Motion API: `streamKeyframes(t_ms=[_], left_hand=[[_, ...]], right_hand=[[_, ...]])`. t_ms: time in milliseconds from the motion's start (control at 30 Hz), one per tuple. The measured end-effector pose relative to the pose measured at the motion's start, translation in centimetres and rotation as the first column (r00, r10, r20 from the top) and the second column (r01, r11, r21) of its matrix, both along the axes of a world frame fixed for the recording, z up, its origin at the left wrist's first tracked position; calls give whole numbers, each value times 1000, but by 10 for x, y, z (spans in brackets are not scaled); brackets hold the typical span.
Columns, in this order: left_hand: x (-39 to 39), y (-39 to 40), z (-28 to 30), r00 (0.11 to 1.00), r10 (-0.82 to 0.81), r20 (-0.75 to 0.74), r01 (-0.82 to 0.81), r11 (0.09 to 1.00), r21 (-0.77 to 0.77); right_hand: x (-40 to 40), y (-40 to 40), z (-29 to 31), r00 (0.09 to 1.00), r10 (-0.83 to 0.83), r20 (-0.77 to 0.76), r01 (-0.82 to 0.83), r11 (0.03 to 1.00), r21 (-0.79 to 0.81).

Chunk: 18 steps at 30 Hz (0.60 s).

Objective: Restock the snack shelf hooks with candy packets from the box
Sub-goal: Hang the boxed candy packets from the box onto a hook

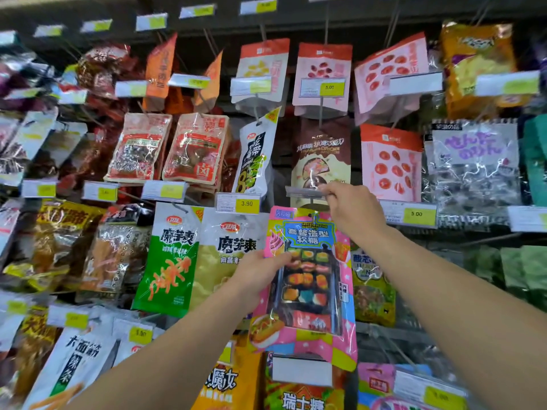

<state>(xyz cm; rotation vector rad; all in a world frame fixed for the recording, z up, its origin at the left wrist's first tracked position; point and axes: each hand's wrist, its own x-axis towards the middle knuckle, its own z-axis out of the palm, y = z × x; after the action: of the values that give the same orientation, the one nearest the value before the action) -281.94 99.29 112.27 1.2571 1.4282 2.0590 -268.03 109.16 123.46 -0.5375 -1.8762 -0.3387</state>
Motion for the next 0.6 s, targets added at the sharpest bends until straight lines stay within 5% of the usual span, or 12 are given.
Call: streamKeyframes(t_ms=[467,600], left_hand=[[5,7,15,994,106,4,-104,986,-133],[-5,12,5,998,60,33,-55,987,-150]], right_hand=[[11,2,-21,995,73,74,-75,997,36],[22,9,-66,991,129,-38,-130,991,-36]])
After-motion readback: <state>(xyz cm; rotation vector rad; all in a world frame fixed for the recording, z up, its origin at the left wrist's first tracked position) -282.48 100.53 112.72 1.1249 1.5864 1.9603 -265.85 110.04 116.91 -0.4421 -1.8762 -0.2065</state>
